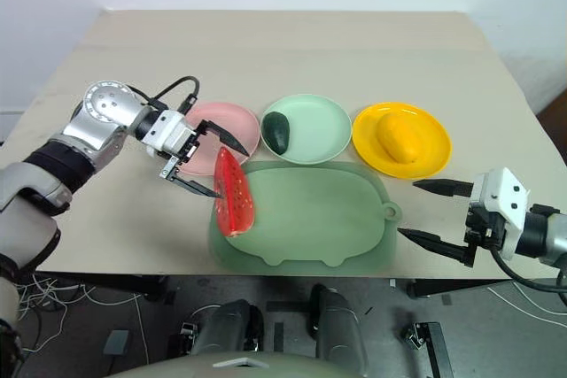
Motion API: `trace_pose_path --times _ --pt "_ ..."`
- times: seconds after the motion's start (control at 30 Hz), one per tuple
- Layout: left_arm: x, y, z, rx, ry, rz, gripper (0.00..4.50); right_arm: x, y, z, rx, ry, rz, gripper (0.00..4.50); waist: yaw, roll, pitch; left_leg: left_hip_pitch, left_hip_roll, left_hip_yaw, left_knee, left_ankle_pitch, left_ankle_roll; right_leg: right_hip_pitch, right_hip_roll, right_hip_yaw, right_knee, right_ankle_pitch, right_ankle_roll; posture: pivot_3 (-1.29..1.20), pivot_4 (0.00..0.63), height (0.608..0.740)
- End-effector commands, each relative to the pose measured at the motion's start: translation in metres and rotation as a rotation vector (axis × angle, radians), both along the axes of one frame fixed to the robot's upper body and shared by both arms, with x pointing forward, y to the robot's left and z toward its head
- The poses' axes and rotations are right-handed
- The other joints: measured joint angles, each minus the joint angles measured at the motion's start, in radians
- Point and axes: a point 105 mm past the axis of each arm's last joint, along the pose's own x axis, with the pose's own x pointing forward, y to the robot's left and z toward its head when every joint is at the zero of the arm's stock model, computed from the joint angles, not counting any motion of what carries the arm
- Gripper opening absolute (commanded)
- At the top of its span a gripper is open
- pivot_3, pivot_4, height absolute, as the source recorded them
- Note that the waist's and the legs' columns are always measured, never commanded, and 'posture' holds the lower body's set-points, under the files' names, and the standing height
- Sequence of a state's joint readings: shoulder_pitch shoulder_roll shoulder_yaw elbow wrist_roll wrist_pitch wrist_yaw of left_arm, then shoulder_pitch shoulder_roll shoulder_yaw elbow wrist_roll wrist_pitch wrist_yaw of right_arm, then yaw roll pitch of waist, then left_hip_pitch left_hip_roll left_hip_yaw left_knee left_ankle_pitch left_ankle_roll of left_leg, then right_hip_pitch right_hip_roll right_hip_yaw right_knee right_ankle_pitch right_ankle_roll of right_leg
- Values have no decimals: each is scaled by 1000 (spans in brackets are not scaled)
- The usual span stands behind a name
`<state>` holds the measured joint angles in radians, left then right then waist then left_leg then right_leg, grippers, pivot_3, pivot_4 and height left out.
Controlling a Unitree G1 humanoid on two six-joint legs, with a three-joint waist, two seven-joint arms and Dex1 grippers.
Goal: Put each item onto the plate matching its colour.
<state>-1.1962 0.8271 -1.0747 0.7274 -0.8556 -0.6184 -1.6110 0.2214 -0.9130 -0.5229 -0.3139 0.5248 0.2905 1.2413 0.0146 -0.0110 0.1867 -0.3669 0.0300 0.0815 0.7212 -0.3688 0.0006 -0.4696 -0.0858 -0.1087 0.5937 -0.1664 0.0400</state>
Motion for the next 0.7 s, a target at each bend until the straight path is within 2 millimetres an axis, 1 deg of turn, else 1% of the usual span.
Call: trace_pose_path --times 0.03,0.17,0.3,0.43,0.53,0.7 --pt "1 -2 4 53 -40 -37 4500 -1 2 8 1 -57 -28 4470 1 0 0 0 0 -1 0 0 0 0 0 0 0 0 0 0 150 733" --pt "4 -5 -1 136 -73 -75 4500 -5 3 5 15 -58 -64 4470 7 -1 1 -2 -1 -2 1 0 0 0 0 -1 0 0 0 0 150 733" --pt "8 -6 -18 223 -85 -101 4500 -9 10 6 45 -69 -92 4470 15 -1 1 -3 -1 -2 3 -1 1 0 0 -1 0 0 0 0 150 733" --pt "5 -13 -28 217 -75 -131 4500 -8 14 9 58 -89 -116 4470 24 -2 1 -4 0 -2 6 -1 2 0 0 -1 0 0 0 0 150 733" --pt "0 -9 -42 255 -78 -167 4500 -8 16 11 71 -94 -133 4470 26 -2 1 -5 0 -3 8 -2 3 0 0 -1 1 0 0 0 150 733" --pt "-1 -8 -51 275 -68 -176 4500 -3 18 14 90 -99 -148 4470 27 -2 1 -5 0 -3 10 -2 4 1 -1 -2 1 0 0 0 150 733"
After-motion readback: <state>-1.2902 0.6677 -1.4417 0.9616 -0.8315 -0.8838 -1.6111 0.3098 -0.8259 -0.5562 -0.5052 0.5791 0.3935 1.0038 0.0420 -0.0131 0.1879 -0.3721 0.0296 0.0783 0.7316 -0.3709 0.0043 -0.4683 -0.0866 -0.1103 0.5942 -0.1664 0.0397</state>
